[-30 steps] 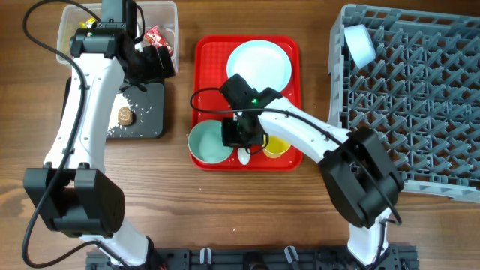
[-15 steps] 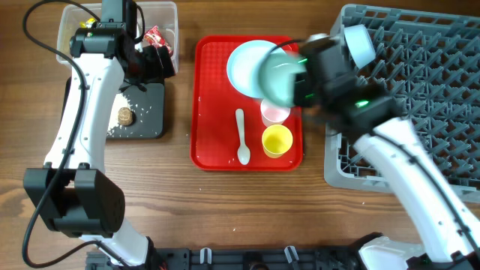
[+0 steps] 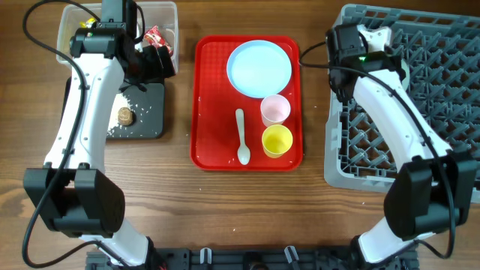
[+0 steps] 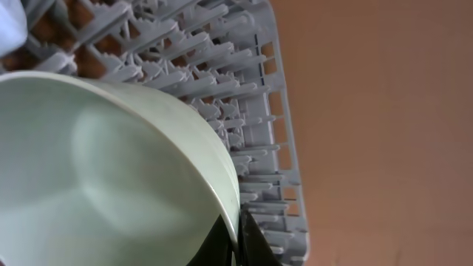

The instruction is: Sort waste into correct bins and load items into the dishwasher rack

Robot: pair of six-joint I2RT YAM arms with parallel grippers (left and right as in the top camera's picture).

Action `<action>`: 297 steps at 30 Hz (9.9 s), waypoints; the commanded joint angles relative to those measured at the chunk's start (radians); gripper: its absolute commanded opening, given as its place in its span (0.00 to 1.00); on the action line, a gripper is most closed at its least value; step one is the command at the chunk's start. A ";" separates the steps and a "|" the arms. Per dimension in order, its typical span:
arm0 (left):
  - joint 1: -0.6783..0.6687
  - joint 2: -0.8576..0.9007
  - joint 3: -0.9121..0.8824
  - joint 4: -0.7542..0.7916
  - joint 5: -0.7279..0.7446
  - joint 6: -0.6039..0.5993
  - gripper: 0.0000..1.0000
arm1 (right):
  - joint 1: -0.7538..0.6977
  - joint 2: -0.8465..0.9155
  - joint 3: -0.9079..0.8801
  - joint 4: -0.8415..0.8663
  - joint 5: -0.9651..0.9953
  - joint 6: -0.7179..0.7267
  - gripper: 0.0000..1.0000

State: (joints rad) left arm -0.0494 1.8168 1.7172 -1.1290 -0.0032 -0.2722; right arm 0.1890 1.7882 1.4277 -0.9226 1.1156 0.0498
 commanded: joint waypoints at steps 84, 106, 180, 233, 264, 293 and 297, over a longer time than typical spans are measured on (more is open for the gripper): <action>0.001 0.006 -0.003 0.000 -0.013 0.002 1.00 | 0.246 -0.195 0.085 0.200 -1.228 0.109 0.84; 0.001 0.006 -0.003 0.000 -0.013 0.002 1.00 | 0.081 0.284 0.443 -0.022 -1.319 0.191 0.88; 0.001 0.006 -0.003 0.000 -0.013 0.002 1.00 | -0.124 -0.196 0.268 0.261 -0.411 -0.038 0.04; 0.001 0.006 -0.003 0.000 -0.013 0.002 1.00 | -0.143 -0.058 0.267 0.534 -0.193 -0.281 1.00; -0.032 0.021 -0.005 0.215 0.355 -0.116 0.98 | -0.209 -0.464 -0.052 0.145 -1.384 0.103 0.90; -0.447 0.147 0.000 0.297 0.443 -0.088 0.04 | -0.339 -0.460 -0.095 0.055 -1.588 0.085 0.96; -0.277 0.109 0.000 0.300 0.866 -0.040 0.04 | -0.316 -0.373 -0.095 0.127 -1.890 0.084 1.00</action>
State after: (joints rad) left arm -0.3996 1.9526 1.7046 -0.8326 0.5560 -0.3534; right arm -0.1440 1.3720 1.3411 -0.8169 -0.5701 0.1444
